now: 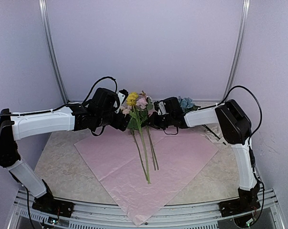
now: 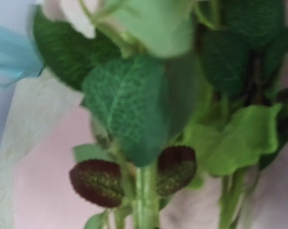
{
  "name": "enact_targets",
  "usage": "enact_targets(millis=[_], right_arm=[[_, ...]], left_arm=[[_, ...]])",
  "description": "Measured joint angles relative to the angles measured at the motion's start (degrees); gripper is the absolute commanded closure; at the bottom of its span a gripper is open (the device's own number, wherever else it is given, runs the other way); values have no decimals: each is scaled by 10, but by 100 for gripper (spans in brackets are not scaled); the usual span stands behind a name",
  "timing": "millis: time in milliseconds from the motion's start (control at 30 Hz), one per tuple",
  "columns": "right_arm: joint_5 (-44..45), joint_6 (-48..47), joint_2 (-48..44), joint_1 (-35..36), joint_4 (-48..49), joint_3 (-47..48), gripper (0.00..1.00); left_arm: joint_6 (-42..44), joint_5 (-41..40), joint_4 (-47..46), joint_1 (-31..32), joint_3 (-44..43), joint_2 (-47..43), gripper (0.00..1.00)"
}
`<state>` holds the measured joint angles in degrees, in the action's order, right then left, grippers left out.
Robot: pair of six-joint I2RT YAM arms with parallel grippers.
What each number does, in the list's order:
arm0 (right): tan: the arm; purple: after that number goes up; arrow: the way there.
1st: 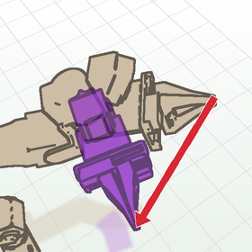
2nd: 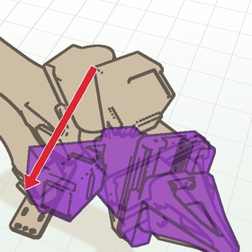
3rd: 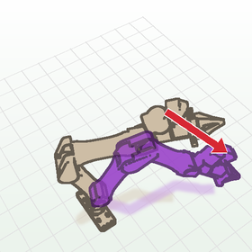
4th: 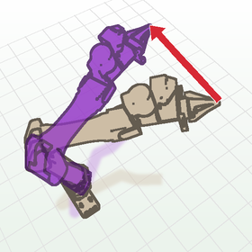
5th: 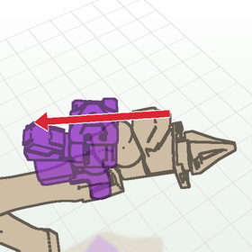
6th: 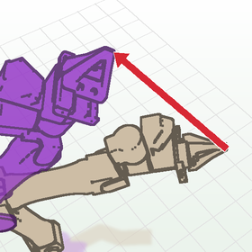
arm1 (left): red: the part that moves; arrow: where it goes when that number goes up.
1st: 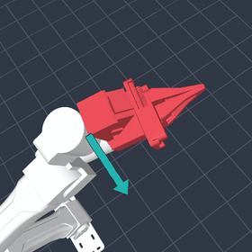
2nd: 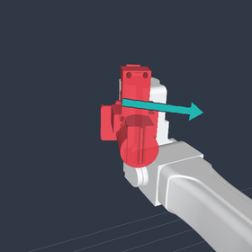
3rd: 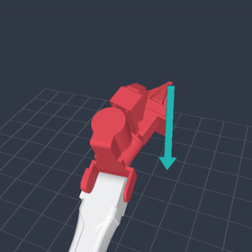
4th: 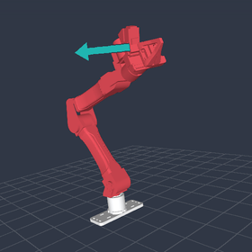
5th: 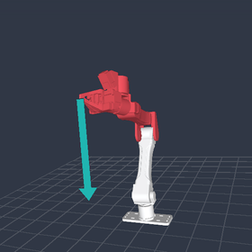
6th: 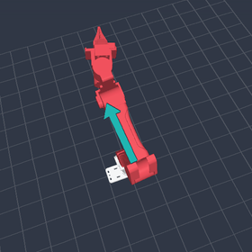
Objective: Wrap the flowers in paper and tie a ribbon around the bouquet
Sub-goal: Place the fake flower on the flattened wrapping paper, then pick up the fake flower from the center of the board.
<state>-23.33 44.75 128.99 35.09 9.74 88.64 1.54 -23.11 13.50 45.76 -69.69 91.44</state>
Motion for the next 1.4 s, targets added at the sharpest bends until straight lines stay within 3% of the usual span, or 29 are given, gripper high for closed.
enact_targets(millis=[133,300,567,667,767,833,967,1167,1233,1400], right_arm=[[19,-2,18,0,-11,24,64],[46,-36,5,0,-34,36,58],[134,-220,-131,-12,-165,33,39],[192,-280,-184,-52,-237,29,29],[231,-324,-205,-134,-303,9,19],[243,-346,-199,-189,-345,-7,25],[269,-385,-163,-242,-419,-17,46],[288,-417,-99,-241,-464,-3,56],[290,-426,-90,-241,-467,3,63],[321,-450,-59,-241,-468,48,67]], left_arm=[[0,0,0,0,0,0,1],[0,8,0,0,0,0,1],[-57,113,-2,-51,1,6,1],[-96,151,-1,-97,-2,17,1],[-132,167,4,-137,-2,21,1],[-153,164,6,-158,-2,20,1],[-175,131,3,-167,4,-2,1],[-172,75,-7,-125,12,-65,1],[-162,48,-10,-102,12,-68,1],[-132,-4,-2,-49,11,-54,1]])
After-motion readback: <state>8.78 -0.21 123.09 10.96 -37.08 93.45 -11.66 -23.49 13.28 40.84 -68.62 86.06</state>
